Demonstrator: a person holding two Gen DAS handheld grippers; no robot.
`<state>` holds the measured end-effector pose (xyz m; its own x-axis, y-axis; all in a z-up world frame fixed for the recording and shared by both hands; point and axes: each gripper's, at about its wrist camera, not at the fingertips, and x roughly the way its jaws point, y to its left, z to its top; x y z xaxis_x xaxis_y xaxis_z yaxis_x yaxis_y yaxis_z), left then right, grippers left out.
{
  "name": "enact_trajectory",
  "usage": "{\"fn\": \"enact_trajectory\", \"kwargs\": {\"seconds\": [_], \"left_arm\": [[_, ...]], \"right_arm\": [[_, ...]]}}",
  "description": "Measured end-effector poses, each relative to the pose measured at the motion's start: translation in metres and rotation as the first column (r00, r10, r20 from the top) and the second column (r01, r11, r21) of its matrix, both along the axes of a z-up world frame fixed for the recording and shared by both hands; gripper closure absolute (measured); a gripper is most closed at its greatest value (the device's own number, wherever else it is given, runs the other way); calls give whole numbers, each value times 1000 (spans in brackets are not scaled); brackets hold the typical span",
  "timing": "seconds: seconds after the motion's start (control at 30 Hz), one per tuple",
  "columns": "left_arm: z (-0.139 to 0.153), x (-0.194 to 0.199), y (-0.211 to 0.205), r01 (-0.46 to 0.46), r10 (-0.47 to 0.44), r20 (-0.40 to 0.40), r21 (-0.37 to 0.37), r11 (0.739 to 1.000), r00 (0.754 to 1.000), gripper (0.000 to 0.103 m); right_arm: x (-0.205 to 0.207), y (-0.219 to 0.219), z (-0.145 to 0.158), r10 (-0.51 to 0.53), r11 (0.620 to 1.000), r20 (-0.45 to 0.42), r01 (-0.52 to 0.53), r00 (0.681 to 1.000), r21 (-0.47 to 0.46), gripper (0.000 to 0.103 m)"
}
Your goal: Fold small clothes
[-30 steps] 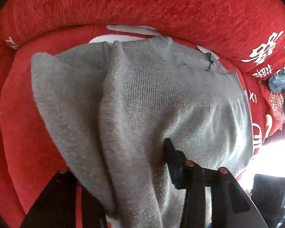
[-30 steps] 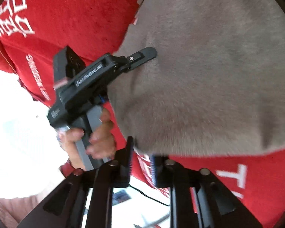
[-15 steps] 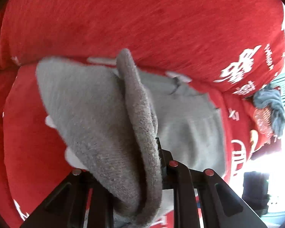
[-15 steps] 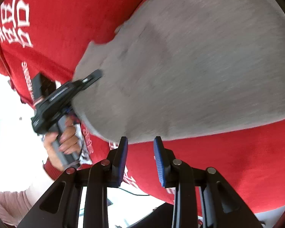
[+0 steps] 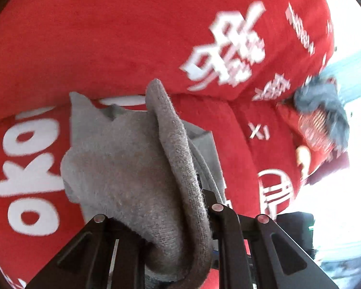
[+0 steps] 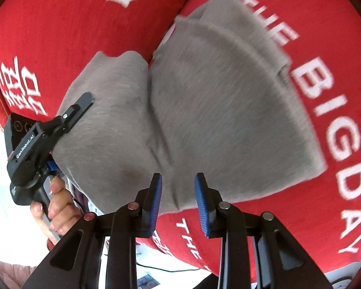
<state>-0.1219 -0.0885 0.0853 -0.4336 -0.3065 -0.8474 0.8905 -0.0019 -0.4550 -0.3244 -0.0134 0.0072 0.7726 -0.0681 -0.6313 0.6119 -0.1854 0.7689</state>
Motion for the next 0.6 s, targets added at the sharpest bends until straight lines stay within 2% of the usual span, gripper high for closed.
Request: {"fn": "enact_trajectory", "kwargs": {"seconds": [0.07,0.2,0.23,0.27,0.33,0.4,0.47,0.6], "left_arm": [[-12,-27,-6,48,-50,77,17,999,996,85],[-32,-63,-11,117,-127,210,59,991,969,84],[-34,-68,-11,129,-140,230,61,990,963,77],[-34,-73,-11,146,-156,234,60,988,960,63],[-27,-81,-7,169,-173,241,39,985,955,49],[-18,-101,-8,232,-224,291,6,973,930,49],[-16,-116,-9,277,-264,309,1,961,914,49],[0,-127,-15,302,-281,254,-44,952,925,49]], "right_arm": [[-13,-6,-5,-28,1000,6,28,1000,5,71],[-25,-18,-18,-78,997,21,77,997,23,71],[-29,-22,-22,-89,996,28,88,996,28,71],[-32,-25,-26,-96,995,35,95,995,33,71],[-35,-31,-33,-107,994,50,105,993,43,71],[-37,-35,-38,-106,993,54,103,993,55,71],[-39,-37,-43,-104,992,58,100,993,72,71],[-43,-41,-48,-101,991,63,95,993,89,71]]}}
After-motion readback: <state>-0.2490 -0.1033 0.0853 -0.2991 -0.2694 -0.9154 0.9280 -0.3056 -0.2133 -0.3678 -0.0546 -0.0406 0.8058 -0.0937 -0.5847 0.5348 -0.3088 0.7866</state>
